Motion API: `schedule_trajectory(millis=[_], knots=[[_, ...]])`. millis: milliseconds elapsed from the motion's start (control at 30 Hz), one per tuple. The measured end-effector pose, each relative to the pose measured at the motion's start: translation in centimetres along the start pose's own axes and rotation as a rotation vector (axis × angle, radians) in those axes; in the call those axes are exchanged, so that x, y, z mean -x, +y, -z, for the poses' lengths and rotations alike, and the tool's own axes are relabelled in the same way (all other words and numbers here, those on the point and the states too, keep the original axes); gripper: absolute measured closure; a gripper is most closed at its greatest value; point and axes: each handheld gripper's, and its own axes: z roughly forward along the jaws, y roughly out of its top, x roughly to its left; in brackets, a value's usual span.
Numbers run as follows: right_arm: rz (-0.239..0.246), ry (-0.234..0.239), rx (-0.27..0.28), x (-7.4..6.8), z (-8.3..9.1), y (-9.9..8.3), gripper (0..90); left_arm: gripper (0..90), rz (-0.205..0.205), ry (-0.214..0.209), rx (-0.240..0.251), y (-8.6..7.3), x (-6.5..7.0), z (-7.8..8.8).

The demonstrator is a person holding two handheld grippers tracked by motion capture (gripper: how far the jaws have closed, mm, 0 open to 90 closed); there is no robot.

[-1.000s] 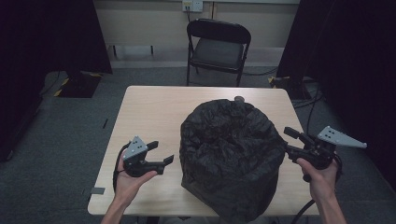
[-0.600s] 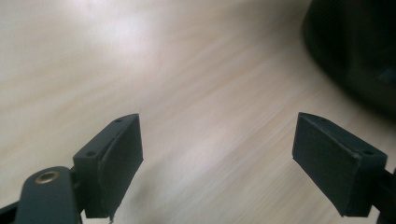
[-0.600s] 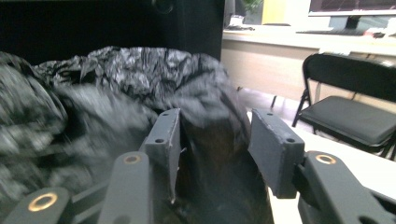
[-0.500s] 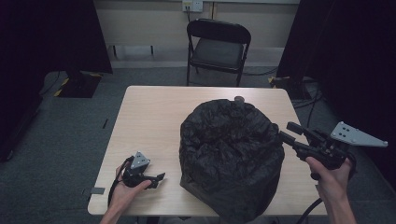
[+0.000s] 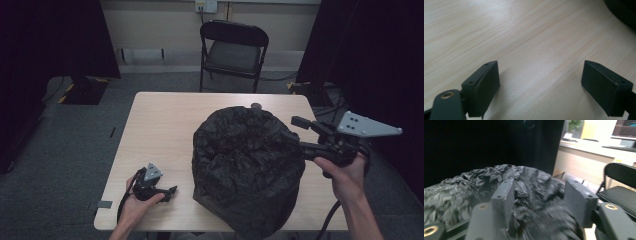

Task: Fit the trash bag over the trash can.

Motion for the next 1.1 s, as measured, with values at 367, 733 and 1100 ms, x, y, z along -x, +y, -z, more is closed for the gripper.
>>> schedule_trajectory(millis=[367,733,1100], knots=[[0.057,0.033,-0.041,-0.6,-4.5,4.0,32.5,14.6,0.0,0.0,0.0,0.0,0.0,0.0],[0.105,0.08,-0.071,-1.2,-8.1,5.9,40.4,14.6,0.001,-0.002,0.001,0.0,0.0,0.0],[0.055,0.193,-0.252,-1.4,-12.5,4.8,40.3,14.6,0.004,-0.002,0.0,0.0,0.0,-0.1]])
